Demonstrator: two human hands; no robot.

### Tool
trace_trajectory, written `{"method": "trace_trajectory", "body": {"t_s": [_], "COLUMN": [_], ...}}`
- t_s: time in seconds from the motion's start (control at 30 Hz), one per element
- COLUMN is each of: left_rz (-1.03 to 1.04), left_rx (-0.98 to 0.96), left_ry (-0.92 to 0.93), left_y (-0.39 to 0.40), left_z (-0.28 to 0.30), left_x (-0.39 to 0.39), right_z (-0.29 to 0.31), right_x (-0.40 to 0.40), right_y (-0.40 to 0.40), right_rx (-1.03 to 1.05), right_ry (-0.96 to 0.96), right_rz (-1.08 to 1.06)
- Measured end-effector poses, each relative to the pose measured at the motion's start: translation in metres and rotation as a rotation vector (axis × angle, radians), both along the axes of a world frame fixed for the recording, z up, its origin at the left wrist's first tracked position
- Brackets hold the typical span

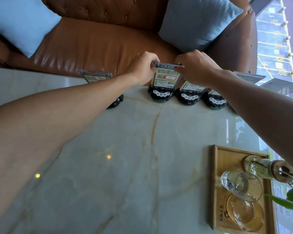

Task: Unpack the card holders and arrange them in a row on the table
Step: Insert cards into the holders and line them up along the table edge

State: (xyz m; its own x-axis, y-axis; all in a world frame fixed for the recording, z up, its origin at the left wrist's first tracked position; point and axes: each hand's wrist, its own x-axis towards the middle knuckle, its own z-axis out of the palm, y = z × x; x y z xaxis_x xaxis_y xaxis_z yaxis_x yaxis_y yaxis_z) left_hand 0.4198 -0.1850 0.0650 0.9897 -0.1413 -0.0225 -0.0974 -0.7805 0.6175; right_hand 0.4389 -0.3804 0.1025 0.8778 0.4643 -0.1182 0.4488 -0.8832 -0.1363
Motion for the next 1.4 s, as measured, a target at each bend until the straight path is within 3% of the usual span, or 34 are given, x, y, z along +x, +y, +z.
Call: {"method": "trace_trajectory", "body": {"t_s": [0.43,0.63,0.73,0.9,1.0,1.27,1.4], "left_rz": [0.003,0.046,0.134,0.25,0.271,0.36,0.226], "left_rx": [-0.043,0.055,0.144,0.234,0.113,0.099,0.186], "left_ry": [0.036,0.001,-0.056,0.126,0.28,0.164,0.133], "left_y": [0.002,0.021,0.052,0.115,0.137,0.137,0.142], "left_z": [0.001,0.023,0.042,0.051,0.045,0.041,0.044], "left_x": [-0.004,-0.012,-0.017,-0.036,-0.055,-0.078,-0.089], "right_z": [-0.004,-0.001,0.004,0.011,0.009,0.003,0.0], "right_x": [-0.003,-0.004,-0.004,-0.016,-0.028,-0.035,-0.033], "right_y": [0.004,0.005,0.022,0.081,0.123,0.172,0.174], "right_rx": [0.069,0.018,0.114,0.242,0.261,0.302,0.26], "right_ry": [0.017,0.045,-0.043,-0.141,-0.081,0.093,0.187], "right_rz": [-0.05,-0.021,-0.023,0.005,0.084,0.064,0.094]}}
